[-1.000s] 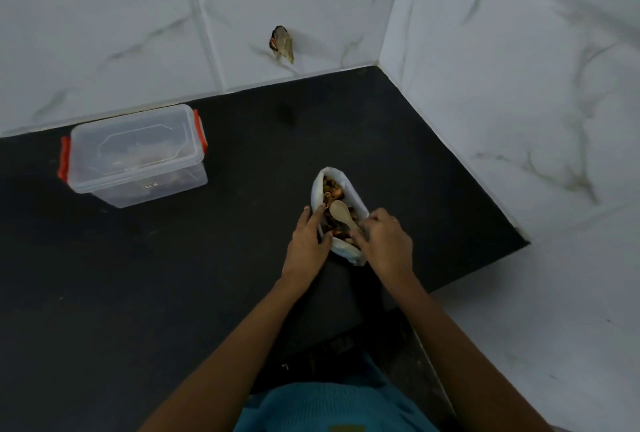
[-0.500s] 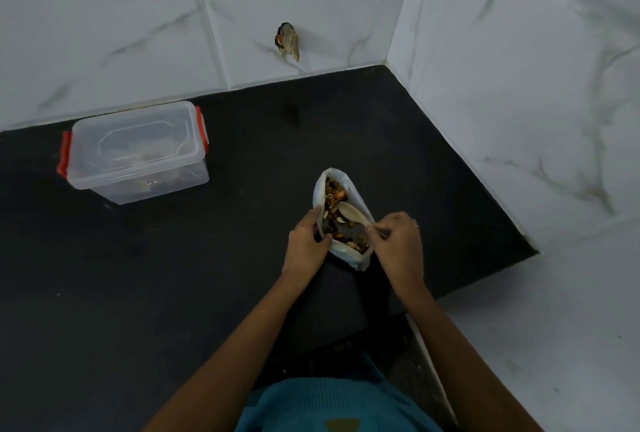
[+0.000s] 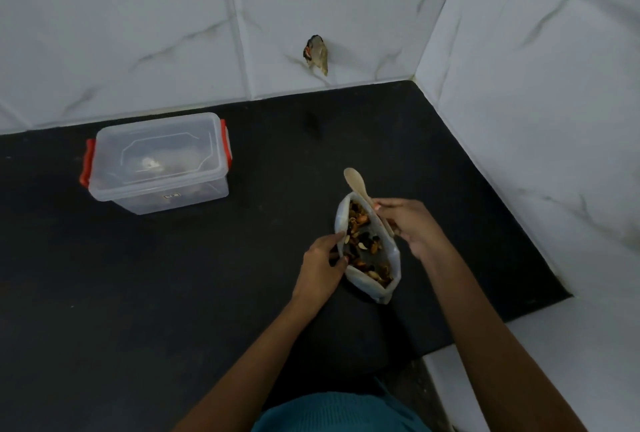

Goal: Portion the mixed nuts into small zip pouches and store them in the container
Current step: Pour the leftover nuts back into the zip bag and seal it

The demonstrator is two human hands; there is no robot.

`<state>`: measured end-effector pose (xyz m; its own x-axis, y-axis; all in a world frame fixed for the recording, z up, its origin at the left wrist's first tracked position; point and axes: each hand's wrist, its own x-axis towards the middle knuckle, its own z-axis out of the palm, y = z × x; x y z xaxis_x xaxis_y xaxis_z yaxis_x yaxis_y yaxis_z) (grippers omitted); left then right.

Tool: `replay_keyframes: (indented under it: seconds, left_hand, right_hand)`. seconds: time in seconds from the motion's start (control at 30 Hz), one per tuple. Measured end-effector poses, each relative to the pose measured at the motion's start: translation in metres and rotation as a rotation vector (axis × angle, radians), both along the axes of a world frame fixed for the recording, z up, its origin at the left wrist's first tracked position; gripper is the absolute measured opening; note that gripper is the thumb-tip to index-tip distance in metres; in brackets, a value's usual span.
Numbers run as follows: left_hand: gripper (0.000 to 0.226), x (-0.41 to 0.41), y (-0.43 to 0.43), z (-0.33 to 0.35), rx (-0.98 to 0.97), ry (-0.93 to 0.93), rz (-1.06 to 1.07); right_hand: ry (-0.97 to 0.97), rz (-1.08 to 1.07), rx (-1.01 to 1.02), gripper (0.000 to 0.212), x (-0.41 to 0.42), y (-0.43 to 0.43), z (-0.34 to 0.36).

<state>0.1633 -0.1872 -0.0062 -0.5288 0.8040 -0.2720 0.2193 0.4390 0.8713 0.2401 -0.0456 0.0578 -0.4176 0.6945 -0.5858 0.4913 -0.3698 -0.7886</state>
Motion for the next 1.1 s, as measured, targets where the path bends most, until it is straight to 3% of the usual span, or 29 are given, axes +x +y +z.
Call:
replay_keyframes:
  seconds: [0.43, 0.77, 1.1]
  left_hand:
    - [0.046, -0.012, -0.001, -0.010, 0.054, -0.052, -0.008]
    - [0.043, -0.011, 0.001, -0.019, 0.108, -0.038, 0.014]
    - [0.042, -0.010, 0.001, -0.018, 0.111, -0.017, 0.014]
  right_hand:
    - [-0.133, 0.117, 0.367, 0.023, -0.170, 0.023, -0.043]
    - [-0.187, 0.160, 0.504, 0.015, -0.191, 0.012, -0.064]
    - [-0.126, 0.181, 0.476, 0.016, -0.188, 0.012, -0.068]
